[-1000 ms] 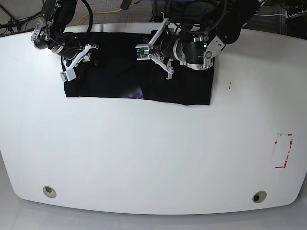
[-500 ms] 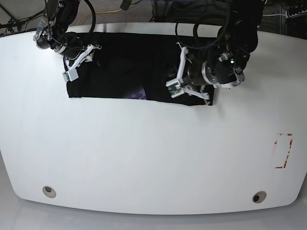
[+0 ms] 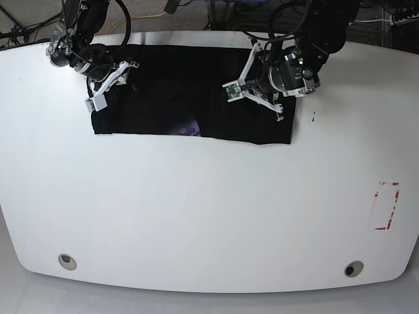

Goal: Fold the T-shirt properly
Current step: 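Fold the grasped side over toward the right gripper with the left gripper, then regrasp the shirt's two ends with both grippers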

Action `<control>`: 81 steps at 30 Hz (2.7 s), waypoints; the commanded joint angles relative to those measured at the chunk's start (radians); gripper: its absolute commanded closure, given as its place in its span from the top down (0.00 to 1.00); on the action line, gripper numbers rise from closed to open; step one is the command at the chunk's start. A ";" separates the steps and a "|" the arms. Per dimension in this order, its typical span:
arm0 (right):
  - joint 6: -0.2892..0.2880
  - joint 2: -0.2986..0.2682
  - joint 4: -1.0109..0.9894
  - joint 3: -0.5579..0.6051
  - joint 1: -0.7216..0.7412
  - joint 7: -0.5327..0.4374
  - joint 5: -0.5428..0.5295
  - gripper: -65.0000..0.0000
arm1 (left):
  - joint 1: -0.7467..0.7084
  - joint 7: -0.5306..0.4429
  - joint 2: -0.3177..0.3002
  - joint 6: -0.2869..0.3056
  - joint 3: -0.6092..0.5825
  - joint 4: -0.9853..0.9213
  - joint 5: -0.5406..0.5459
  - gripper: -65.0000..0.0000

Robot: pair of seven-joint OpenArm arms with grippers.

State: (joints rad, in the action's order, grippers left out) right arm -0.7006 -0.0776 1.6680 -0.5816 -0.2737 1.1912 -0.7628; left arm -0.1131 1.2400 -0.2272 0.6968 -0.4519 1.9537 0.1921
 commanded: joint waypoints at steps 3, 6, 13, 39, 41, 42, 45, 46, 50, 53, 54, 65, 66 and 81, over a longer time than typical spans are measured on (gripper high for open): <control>0.002 -0.009 0.007 -0.002 -0.002 0.014 0.016 0.48 | 0.011 -0.001 -0.061 0.001 -0.146 0.023 0.014 0.19; 0.002 -0.011 0.007 -0.001 -0.002 0.014 0.016 0.48 | 0.039 -0.004 -0.071 0.001 -0.233 0.031 0.016 0.19; 0.002 -0.012 0.007 -0.001 -0.003 0.014 0.016 0.48 | 0.049 -0.015 -0.034 0.001 -0.163 0.060 0.017 0.19; 0.002 -0.078 0.099 -0.042 0.012 0.017 -0.261 0.49 | -0.052 -0.161 0.107 0.001 0.534 -0.228 0.010 0.10; 0.002 -0.090 0.093 -0.108 0.018 0.026 -0.294 0.52 | -0.049 -0.165 0.105 0.001 0.537 -0.273 0.008 0.10; 0.002 -0.092 0.082 -0.125 0.020 0.034 -0.298 0.54 | -0.049 -0.165 0.102 0.001 0.537 -0.282 0.008 0.10; 0.002 -0.138 0.013 -0.183 0.049 0.045 -0.303 0.71 | -0.049 -0.168 0.073 0.001 0.537 -0.299 0.010 0.10; 0.002 -0.158 -0.019 -0.200 0.058 0.045 -0.300 0.75 | -0.049 -0.168 0.071 0.001 0.537 -0.299 0.010 0.10; 0.002 -0.216 -0.144 -0.259 0.078 0.042 -0.301 0.78 | -0.052 -0.168 0.071 0.001 0.537 -0.296 0.010 0.10; 0.002 -0.247 -0.225 -0.297 0.089 0.042 -0.295 0.75 | -0.047 -0.168 0.070 0.001 0.539 -0.296 0.010 0.09; 0.002 -0.251 -0.242 -0.298 0.090 0.042 -0.295 0.74 | -0.047 -0.168 0.070 0.001 0.543 -0.296 0.010 0.09; 0.002 -0.173 -0.228 -0.223 0.050 0.042 -0.274 0.74 | -0.047 -0.167 0.073 0.001 0.586 -0.296 0.011 0.09; 0.002 -0.152 -0.211 -0.203 0.044 0.040 -0.274 0.74 | -0.047 -0.167 0.073 0.001 0.586 -0.297 0.011 0.09; 0.002 -0.064 -0.151 -0.081 0.060 0.006 -0.274 0.02 | -0.049 -0.167 0.078 0.001 0.586 -0.296 0.010 0.09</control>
State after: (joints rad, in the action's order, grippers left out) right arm -0.6918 -0.1253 1.4967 -0.6651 -0.2283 1.2236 -1.0012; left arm -0.1555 1.0229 -0.1429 0.7002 0.1322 1.6604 0.2478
